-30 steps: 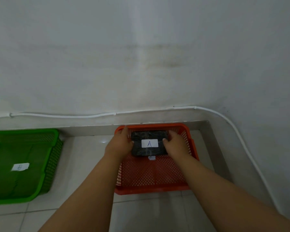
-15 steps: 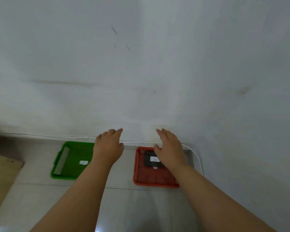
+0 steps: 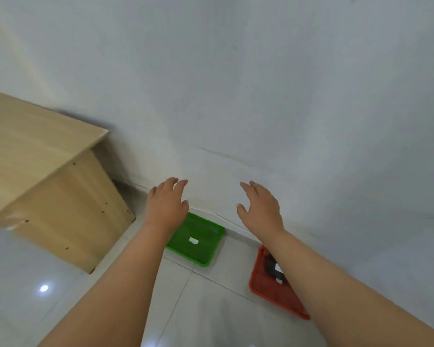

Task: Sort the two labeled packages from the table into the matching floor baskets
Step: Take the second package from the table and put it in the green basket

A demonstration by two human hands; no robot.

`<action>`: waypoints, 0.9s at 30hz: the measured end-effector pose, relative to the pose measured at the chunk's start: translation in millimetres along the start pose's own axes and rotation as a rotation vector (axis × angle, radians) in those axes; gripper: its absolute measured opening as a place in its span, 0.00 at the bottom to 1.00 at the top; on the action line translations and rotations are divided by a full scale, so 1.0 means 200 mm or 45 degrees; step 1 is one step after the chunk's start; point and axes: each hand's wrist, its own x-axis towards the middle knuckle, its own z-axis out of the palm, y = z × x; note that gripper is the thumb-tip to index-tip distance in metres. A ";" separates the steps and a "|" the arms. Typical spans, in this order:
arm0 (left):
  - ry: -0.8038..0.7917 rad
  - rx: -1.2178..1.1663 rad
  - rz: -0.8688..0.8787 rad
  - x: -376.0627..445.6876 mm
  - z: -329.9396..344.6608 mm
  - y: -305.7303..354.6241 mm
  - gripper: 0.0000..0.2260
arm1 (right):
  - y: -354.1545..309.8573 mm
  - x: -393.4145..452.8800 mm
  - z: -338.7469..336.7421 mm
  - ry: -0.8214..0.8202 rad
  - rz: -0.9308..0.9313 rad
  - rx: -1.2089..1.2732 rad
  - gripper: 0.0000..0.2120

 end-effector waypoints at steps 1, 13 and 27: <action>0.023 0.013 -0.020 -0.02 -0.04 -0.12 0.25 | -0.10 0.01 0.05 -0.003 -0.022 -0.002 0.28; 0.072 0.157 -0.158 -0.23 -0.54 -1.70 0.26 | -1.49 0.14 0.77 -0.012 -0.112 0.121 0.28; 0.144 0.187 -0.311 0.20 -0.70 -3.10 0.24 | -2.67 0.89 1.52 -0.093 -0.296 -0.035 0.29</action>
